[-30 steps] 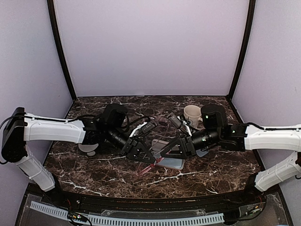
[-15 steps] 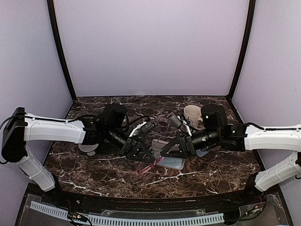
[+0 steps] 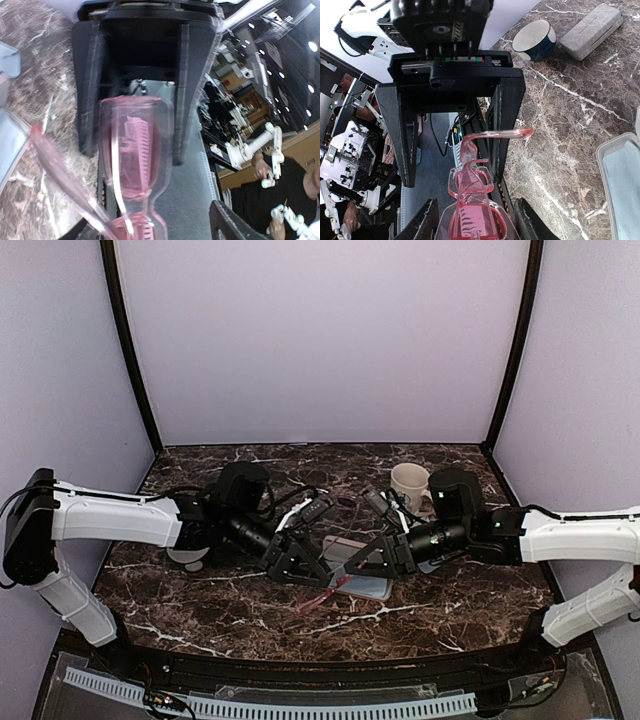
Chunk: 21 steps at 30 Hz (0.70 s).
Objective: Organize the sunglasses
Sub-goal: Pass from the left arm to the right
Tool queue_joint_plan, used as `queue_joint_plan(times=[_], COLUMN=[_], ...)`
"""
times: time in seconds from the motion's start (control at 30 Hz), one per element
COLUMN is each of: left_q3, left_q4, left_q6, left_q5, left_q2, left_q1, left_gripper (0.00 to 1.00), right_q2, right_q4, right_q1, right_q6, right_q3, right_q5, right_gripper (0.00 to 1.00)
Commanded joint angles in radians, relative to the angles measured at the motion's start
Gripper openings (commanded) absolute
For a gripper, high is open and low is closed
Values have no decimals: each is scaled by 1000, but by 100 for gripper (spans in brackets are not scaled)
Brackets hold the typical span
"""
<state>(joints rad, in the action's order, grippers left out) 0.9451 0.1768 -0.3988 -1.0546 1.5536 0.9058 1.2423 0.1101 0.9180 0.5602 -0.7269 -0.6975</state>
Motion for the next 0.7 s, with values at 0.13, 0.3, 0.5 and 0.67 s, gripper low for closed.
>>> queue_joint_plan(times=[0.13,0.3,0.5,0.67], left_q3=[-7,-52,-93,-75], left_q4=[-117,-101,-124,-149], left_q6=[95,116,185,268], left_q5=[342,493,616,801], left_q2=[-86,-179,-237,-199], left_q1=[-5,1,73,183], left_gripper=[90,99,99,99], right_q2=[-19,-6,13,31], right_q4=[51,55,68,74], right_q1=[-22,-36,-55,-60], right_q6=[74,124,176,204], right_q3=[24,29,26,17], right_q5=[33,52,63,69], right_gripper=[25,24,23,23])
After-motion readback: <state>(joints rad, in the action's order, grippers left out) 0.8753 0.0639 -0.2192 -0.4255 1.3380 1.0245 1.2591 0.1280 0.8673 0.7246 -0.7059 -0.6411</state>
